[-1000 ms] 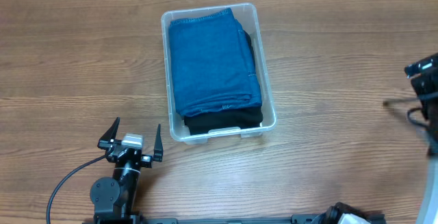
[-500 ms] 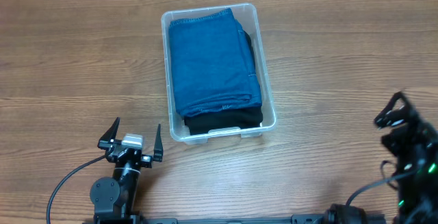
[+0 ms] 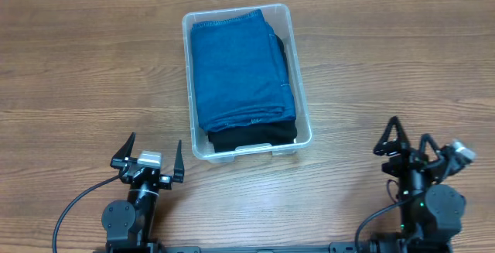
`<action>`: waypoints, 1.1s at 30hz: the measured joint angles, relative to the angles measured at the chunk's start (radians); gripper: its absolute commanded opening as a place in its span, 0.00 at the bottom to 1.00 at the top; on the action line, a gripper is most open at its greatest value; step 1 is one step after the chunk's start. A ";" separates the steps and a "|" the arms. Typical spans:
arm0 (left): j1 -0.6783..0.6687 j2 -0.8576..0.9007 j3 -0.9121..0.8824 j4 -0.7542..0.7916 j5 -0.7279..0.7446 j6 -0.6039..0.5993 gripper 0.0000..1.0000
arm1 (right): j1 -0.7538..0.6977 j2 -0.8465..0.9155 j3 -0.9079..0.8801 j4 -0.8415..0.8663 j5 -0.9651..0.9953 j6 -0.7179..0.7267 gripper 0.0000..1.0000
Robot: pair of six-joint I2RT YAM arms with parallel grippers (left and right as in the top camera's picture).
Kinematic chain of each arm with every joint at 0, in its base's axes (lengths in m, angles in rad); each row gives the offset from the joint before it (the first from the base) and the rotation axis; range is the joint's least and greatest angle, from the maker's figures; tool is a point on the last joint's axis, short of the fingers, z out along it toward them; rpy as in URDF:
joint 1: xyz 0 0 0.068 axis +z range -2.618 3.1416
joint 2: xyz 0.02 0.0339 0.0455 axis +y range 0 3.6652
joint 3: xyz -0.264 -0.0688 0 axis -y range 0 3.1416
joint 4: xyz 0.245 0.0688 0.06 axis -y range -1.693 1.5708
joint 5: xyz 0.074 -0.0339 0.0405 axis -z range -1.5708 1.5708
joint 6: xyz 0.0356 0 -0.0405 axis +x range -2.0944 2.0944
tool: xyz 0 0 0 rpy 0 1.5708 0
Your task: Pack container
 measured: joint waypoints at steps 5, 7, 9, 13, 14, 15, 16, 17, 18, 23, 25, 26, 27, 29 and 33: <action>0.000 0.000 0.000 0.000 0.000 0.000 1.00 | 0.030 -0.088 -0.142 0.109 -0.031 -0.026 1.00; 0.000 0.000 0.000 0.000 0.000 0.000 1.00 | 0.032 -0.115 -0.162 0.120 -0.036 -0.029 1.00; 0.000 0.000 0.000 0.000 0.000 0.000 1.00 | 0.032 -0.144 -0.174 0.126 -0.038 -0.034 1.00; 0.000 0.000 0.000 0.000 0.000 0.000 1.00 | 0.032 -0.179 -0.187 0.169 -0.076 -0.085 1.00; 0.000 0.000 0.000 0.000 0.000 0.000 1.00 | 0.032 -0.179 -0.189 0.186 -0.093 -0.107 1.00; 0.000 0.000 0.000 0.000 0.000 0.000 1.00 | 0.031 -0.179 -0.191 0.200 -0.108 -0.124 1.00; 0.000 0.000 0.000 0.000 0.000 0.000 1.00 | 0.032 -0.179 -0.193 0.210 -0.117 -0.138 1.00; 0.000 0.000 0.000 0.000 0.000 0.000 1.00 | 0.032 -0.179 -0.196 0.217 -0.125 -0.150 1.00; 0.000 0.000 0.000 0.000 0.000 0.000 1.00 | 0.032 -0.179 -0.198 0.222 -0.132 -0.159 1.00; 0.000 0.000 0.000 0.000 0.000 0.000 1.00 | 0.032 -0.179 -0.204 0.233 -0.138 -0.181 1.00; 0.000 0.000 0.000 0.000 0.000 0.000 1.00 | 0.032 -0.179 -0.204 0.238 -0.138 -0.186 1.00; 0.000 0.000 0.000 0.000 0.000 0.000 1.00 | 0.031 -0.180 -0.204 0.238 -0.138 -0.188 1.00; 0.000 0.000 0.000 0.000 0.000 0.000 1.00 | 0.032 -0.181 -0.204 0.238 -0.137 -0.190 1.00; 0.000 0.000 0.000 0.000 0.000 0.000 1.00 | 0.032 -0.182 -0.208 0.244 -0.133 -0.194 1.00; 0.000 0.000 0.000 0.000 0.000 0.000 1.00 | 0.032 -0.183 -0.241 0.278 -0.130 -0.194 1.00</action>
